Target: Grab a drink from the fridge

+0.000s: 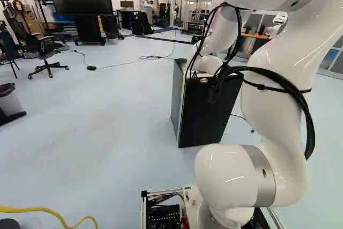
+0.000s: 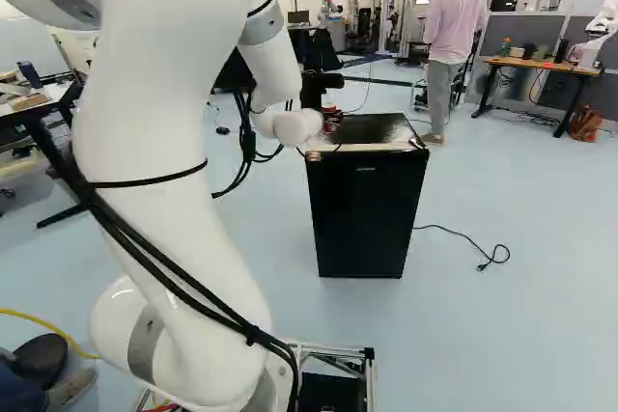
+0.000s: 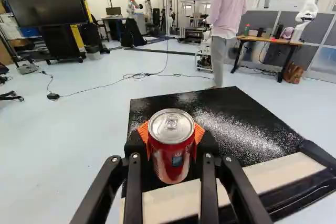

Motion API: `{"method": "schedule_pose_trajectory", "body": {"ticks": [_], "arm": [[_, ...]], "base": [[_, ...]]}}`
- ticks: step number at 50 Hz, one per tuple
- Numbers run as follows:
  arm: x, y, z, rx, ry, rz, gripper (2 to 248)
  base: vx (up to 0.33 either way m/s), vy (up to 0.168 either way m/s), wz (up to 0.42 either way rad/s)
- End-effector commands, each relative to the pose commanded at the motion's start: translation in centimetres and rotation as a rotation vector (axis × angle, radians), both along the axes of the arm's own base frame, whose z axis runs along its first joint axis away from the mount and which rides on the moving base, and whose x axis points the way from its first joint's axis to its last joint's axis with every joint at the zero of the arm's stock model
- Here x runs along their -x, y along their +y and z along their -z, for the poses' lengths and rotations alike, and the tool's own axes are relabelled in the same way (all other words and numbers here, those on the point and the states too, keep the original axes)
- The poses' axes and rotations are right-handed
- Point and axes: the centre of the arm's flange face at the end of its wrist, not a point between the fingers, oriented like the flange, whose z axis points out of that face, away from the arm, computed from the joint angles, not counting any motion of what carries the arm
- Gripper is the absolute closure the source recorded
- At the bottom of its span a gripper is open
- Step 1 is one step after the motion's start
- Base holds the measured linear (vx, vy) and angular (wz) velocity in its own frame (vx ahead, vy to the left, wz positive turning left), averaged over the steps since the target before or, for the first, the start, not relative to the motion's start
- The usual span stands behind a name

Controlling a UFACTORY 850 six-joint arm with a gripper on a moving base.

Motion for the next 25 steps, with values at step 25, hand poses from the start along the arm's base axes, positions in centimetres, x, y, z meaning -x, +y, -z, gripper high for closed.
{"method": "schedule_pose_trajectory", "body": {"ticks": [25], "arm": [[6.7, 3.1, 0.8, -0.002, 0.029, -0.044, 152]], "base": [[0.000, 0.000, 0.000]]}}
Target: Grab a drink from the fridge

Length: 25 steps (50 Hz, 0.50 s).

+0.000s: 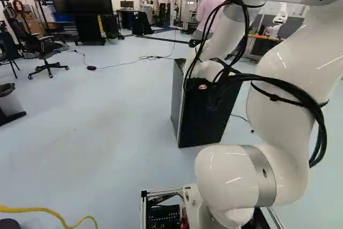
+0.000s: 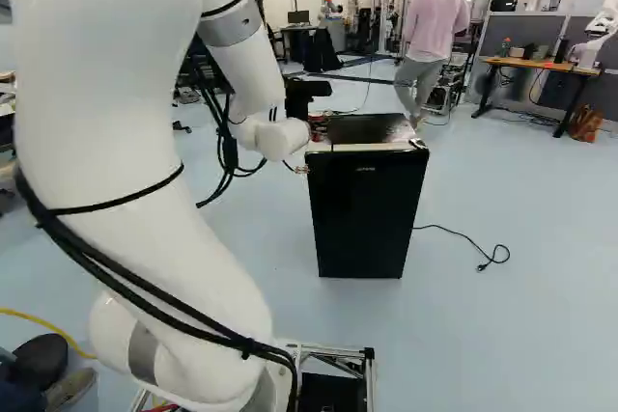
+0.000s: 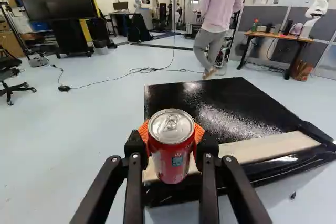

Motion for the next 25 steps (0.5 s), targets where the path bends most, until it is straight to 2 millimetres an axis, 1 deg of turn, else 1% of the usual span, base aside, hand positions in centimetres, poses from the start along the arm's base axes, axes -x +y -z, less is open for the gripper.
{"method": "schedule_pose_trajectory", "body": {"ticks": [14, 25], "arm": [[4.9, 1.8, 1.0, -0.001, 0.020, -0.031, 152], [8.3, 2.9, 1.9, -0.001, 0.034, -0.052, 152]], "base": [[0.000, 0.000, 0.000], [0.000, 0.000, 0.000]]}}
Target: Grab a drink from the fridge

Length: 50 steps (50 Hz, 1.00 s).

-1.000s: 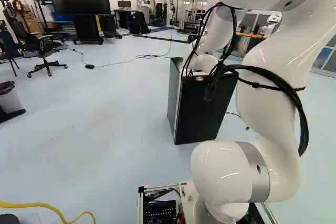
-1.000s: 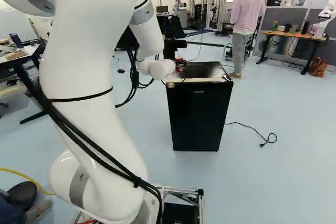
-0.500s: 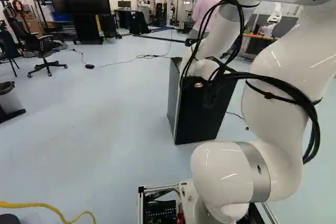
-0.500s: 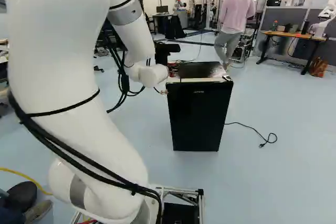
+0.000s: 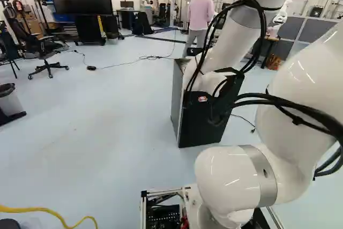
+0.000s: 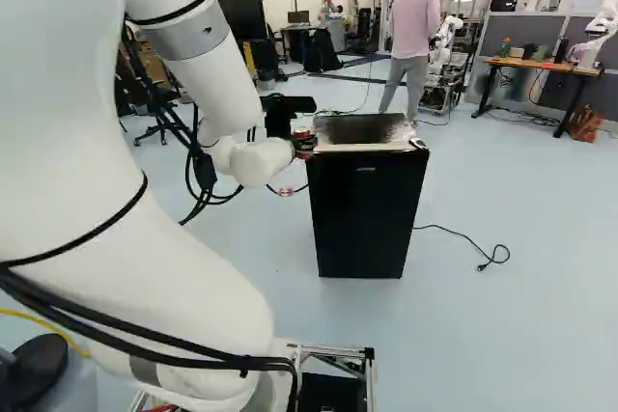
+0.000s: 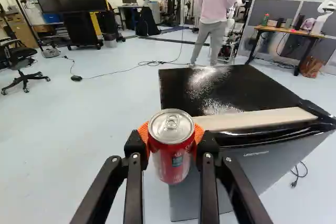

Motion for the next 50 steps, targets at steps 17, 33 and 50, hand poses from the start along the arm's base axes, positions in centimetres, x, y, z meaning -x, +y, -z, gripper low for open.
{"method": "schedule_pose_trajectory", "body": {"ticks": [17, 33, 50], "arm": [[4.3, 1.1, 1.4, 0.000, 0.017, -0.027, 152], [7.3, 1.8, 2.5, 0.001, 0.030, -0.045, 152], [9.3, 2.2, 3.3, 0.001, 0.038, -0.058, 152]], "base": [[0.000, 0.000, 0.000], [0.000, 0.000, 0.000], [0.000, 0.000, 0.000]]}}
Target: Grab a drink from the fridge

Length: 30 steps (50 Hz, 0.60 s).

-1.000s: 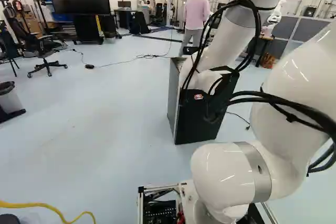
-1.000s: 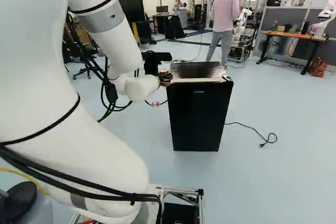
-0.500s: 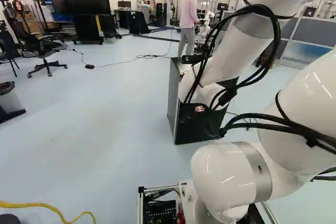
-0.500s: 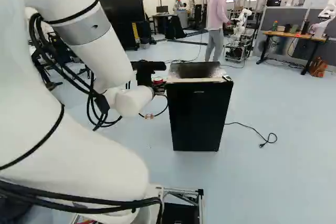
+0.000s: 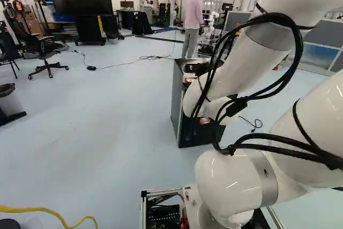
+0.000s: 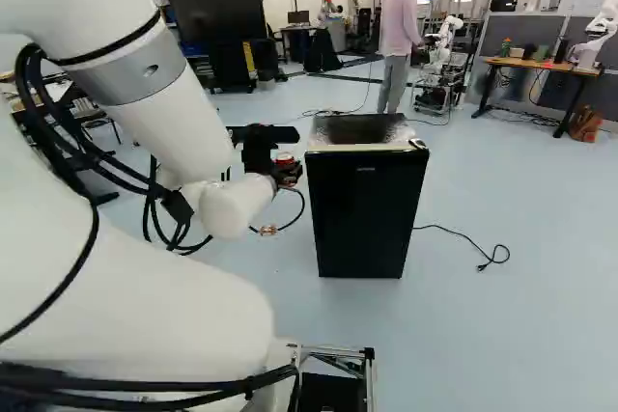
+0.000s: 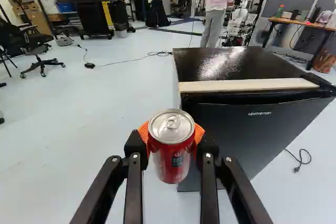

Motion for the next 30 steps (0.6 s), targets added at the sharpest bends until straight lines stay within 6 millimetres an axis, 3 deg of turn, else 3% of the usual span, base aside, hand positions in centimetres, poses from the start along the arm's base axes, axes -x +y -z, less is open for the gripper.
{"method": "schedule_pose_trajectory", "body": {"ticks": [30], "arm": [[0.77, 0.13, 0.33, 0.000, 0.003, -0.005, 152]], "base": [[0.000, 0.000, 0.000]]}}
